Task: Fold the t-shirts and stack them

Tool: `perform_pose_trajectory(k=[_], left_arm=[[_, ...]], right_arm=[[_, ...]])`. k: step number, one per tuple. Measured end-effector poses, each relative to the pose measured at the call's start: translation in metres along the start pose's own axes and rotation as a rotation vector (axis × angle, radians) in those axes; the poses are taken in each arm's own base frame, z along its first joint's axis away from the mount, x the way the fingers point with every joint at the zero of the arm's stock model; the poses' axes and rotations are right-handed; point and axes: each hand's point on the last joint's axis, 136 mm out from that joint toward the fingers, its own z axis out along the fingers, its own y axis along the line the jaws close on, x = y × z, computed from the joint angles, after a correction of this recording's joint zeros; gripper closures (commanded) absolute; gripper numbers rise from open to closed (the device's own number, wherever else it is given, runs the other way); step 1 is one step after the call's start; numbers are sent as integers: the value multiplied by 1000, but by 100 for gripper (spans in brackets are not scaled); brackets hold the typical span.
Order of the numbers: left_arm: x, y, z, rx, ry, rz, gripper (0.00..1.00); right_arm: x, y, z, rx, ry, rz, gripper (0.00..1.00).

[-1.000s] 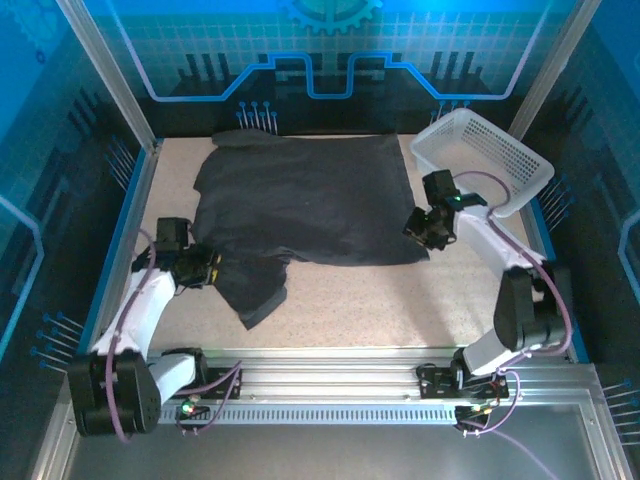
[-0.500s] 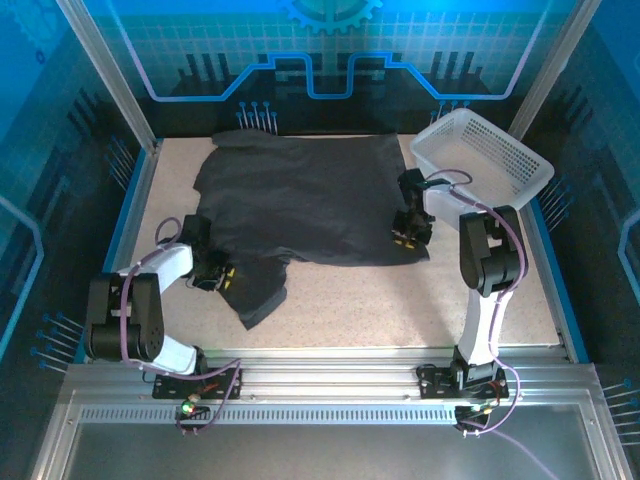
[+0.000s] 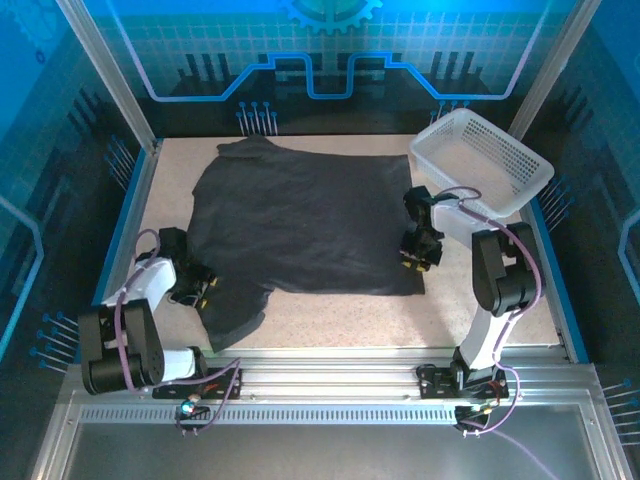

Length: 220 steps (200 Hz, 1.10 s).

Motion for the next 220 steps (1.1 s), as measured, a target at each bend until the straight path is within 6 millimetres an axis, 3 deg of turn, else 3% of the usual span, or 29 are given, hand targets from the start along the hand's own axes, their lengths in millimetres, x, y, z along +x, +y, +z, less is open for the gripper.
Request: perform_pose_trajectory(k=[28, 59, 77, 109, 153, 220], left_arm=[[9, 2, -25, 14, -40, 49, 45], [27, 26, -38, -27, -38, 52, 41], [38, 39, -38, -79, -18, 66, 38], [41, 47, -37, -124, -8, 35, 39], [51, 62, -33, -174, 3, 6, 40], [64, 80, -11, -245, 48, -42, 44]], right_arm=[[-12, 3, -26, -32, -76, -18, 58], [-5, -12, -44, -88, -119, 19, 52], [10, -26, -38, -97, -84, 45, 51], [38, -40, -16, -88, 18, 81, 50], [53, -68, -2, -106, 88, 209, 49], [52, -57, 10, -166, 123, 250, 58]])
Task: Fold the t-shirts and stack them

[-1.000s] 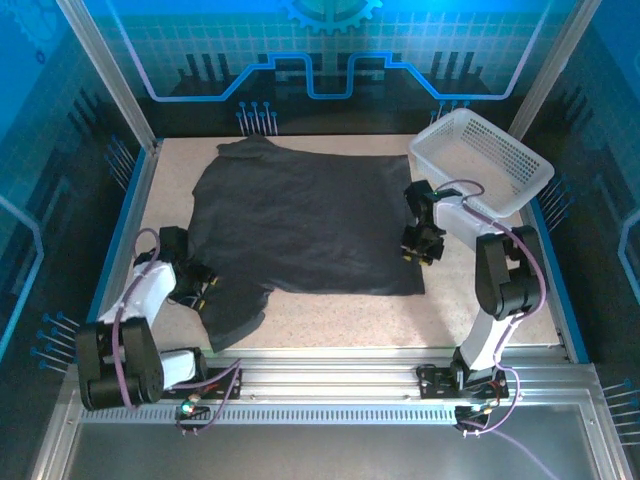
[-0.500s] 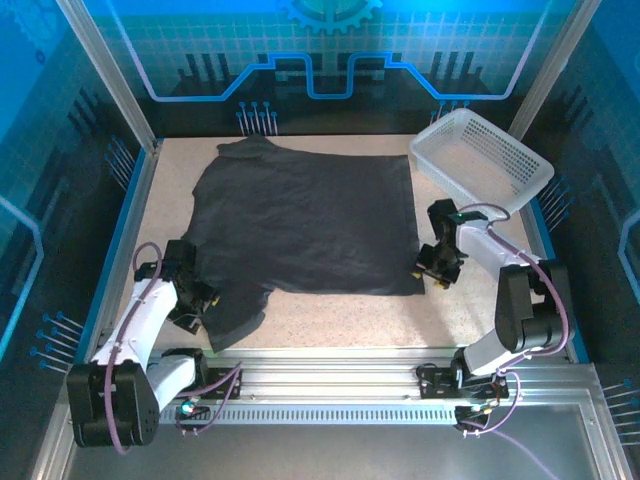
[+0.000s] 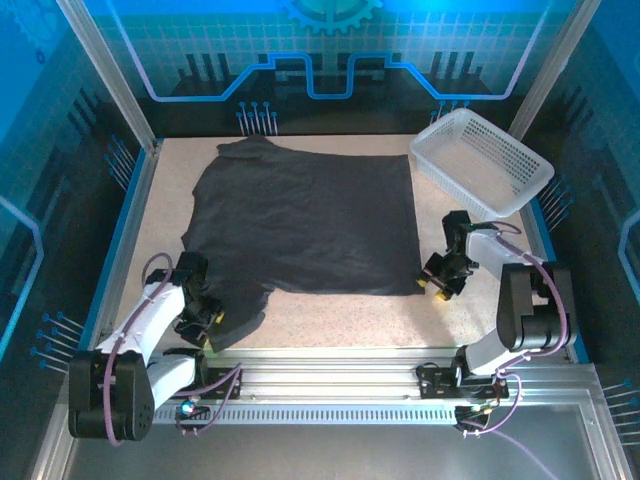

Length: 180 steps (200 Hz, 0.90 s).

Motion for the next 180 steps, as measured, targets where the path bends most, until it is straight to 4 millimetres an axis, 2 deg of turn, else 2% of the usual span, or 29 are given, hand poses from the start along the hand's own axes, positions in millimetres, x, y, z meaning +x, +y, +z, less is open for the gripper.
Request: perform_pose_trajectory(k=[26, 52, 96, 115, 154, 180], left_arm=[[1, -1, 0, 5, 5, -4, 44], [2, -2, -1, 8, 3, 4, 44], [0, -12, -11, 53, -14, 17, 45], [1, -15, -15, 67, -18, 27, 46], [2, -16, -17, 67, -19, 37, 47], [3, -17, -19, 69, -19, 49, 48]], right_arm=[[2, 2, 4, 9, 12, 12, 59], [9, 2, 4, 27, 16, 25, 52], [26, 16, -21, -11, -63, -19, 48], [31, 18, -19, -7, -60, -27, 53], [30, 5, 5, 81, 3, 5, 59], [23, 7, 14, 102, 19, 14, 72]])
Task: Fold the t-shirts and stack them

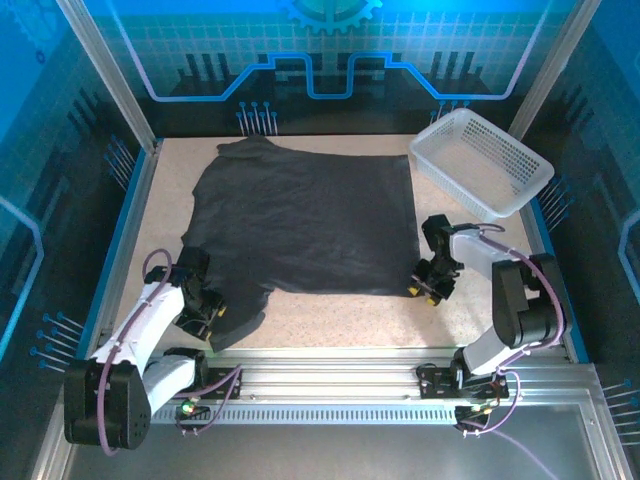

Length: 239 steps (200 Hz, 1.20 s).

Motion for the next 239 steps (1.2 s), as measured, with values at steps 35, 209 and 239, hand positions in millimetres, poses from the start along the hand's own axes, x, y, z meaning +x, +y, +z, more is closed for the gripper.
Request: perform_pose_trajectory(k=[35, 209, 239], left_arm=[[4, -3, -1, 9, 17, 21, 47], [51, 3, 32, -5, 144, 57, 83], [51, -7, 30, 30, 138, 59, 100]], right_arm=[[-19, 11, -2, -12, 4, 32, 93], [-91, 19, -28, -112, -94, 71, 100], [-86, 16, -26, -107, -87, 71, 100]])
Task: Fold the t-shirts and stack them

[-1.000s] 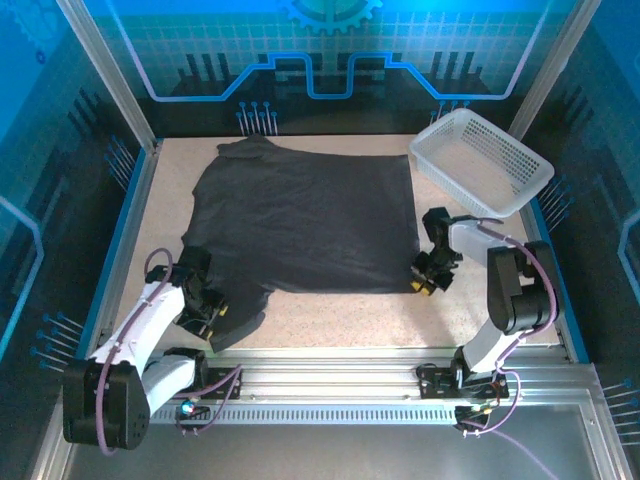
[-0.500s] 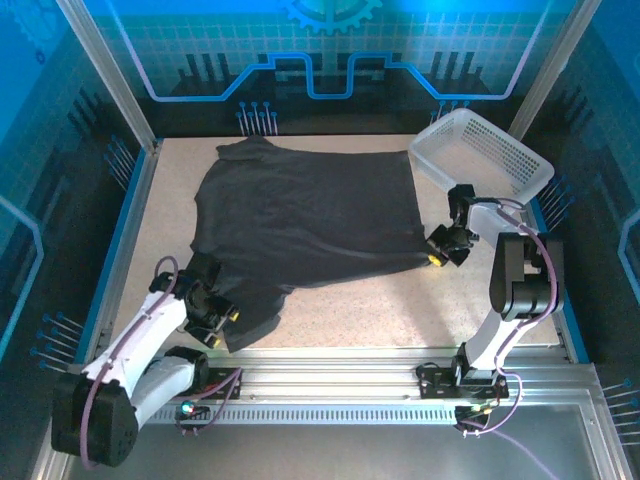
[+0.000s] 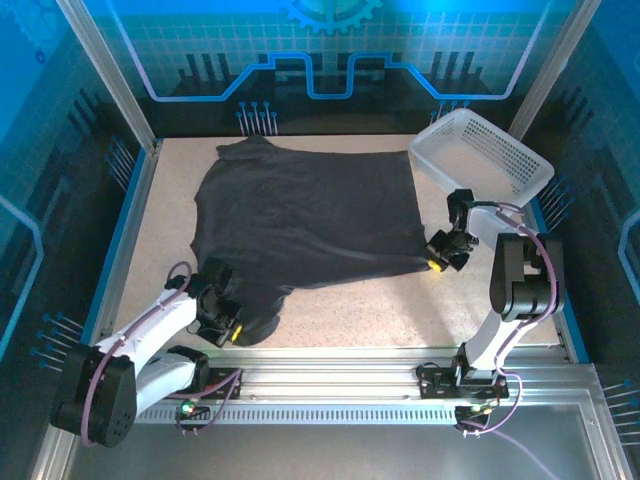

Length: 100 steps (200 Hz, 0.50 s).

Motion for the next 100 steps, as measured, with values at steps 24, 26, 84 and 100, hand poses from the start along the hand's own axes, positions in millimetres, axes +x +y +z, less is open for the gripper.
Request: perform_pose_trajectory(k=[24, 26, 84, 100], left_arm=[[-1, 3, -11, 4, -43, 13, 100], [-1, 3, -12, 6, -47, 14, 100], [2, 22, -58, 136, -129, -50, 100], [1, 22, -61, 141, -141, -60, 100]], right_arm=[[8, -4, -8, -5, -13, -9, 100], [9, -5, -8, -4, -14, -10, 100], [55, -36, -19, 9, -5, -30, 100], [71, -48, -12, 34, 24, -30, 100]])
